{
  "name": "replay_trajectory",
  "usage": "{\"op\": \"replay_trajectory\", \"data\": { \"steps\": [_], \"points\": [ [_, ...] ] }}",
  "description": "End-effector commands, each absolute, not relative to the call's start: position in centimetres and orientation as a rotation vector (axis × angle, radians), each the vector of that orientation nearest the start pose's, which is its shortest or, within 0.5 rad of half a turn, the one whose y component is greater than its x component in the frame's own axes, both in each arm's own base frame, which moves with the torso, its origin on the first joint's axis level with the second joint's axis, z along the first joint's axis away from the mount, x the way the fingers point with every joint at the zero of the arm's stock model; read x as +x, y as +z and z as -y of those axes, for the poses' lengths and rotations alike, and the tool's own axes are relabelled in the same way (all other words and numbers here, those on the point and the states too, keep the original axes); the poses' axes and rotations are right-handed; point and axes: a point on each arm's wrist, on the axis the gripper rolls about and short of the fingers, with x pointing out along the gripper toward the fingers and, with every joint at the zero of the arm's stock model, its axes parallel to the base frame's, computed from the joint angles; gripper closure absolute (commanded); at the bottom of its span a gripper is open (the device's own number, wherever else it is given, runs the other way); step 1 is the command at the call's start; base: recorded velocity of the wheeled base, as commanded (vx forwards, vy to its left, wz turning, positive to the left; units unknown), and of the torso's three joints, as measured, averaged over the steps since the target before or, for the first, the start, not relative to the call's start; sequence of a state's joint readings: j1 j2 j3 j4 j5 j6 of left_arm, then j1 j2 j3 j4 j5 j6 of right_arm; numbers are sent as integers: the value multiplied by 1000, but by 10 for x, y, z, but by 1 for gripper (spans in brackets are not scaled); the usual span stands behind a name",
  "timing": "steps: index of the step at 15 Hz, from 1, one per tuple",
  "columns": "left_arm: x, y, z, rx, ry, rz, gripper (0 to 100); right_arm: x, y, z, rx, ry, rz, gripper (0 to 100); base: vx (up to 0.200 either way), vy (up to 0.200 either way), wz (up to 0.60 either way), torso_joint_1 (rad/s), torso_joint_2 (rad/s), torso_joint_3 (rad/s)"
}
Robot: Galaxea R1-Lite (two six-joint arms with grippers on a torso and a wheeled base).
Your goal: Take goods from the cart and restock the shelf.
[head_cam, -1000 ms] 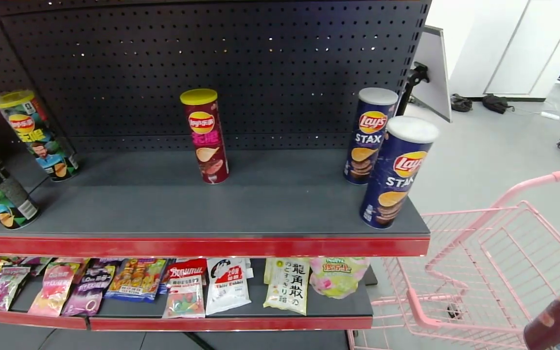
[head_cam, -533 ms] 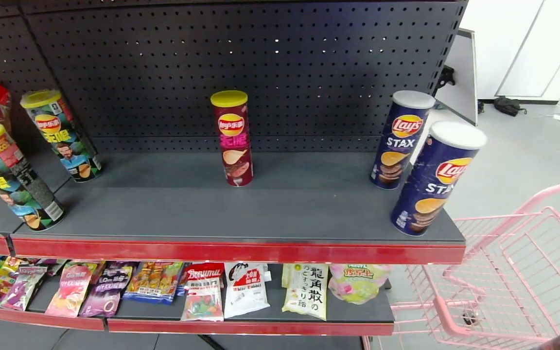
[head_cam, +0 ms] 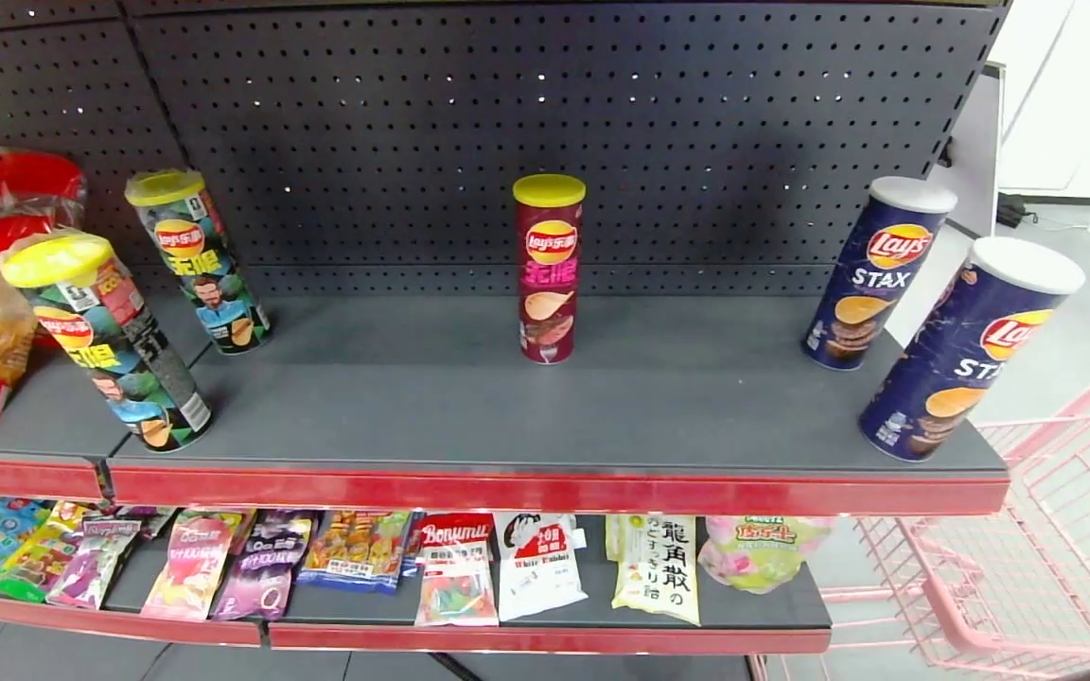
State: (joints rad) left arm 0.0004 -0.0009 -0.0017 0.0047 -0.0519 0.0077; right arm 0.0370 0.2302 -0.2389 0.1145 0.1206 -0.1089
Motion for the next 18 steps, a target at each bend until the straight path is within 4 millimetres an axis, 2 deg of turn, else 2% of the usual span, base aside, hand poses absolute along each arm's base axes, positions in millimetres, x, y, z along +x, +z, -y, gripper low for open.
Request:
{"op": "replay_trajectory", "data": {
  "steps": [1,9,18],
  "points": [
    [-23,75,1,8,-49,-3,0,-19,131,-2,-105,166,-80,100,200,0,0,7,-2,2],
    [-23,75,1,8,-51,-3,0,-18,126,-2,-104,185,-96,100,200,0,0,2,1,4],
    [-21,77,1,10,-54,-32,0,-20,127,-3,-102,235,-78,100,0,0,0,0,0,0]
  ]
}}
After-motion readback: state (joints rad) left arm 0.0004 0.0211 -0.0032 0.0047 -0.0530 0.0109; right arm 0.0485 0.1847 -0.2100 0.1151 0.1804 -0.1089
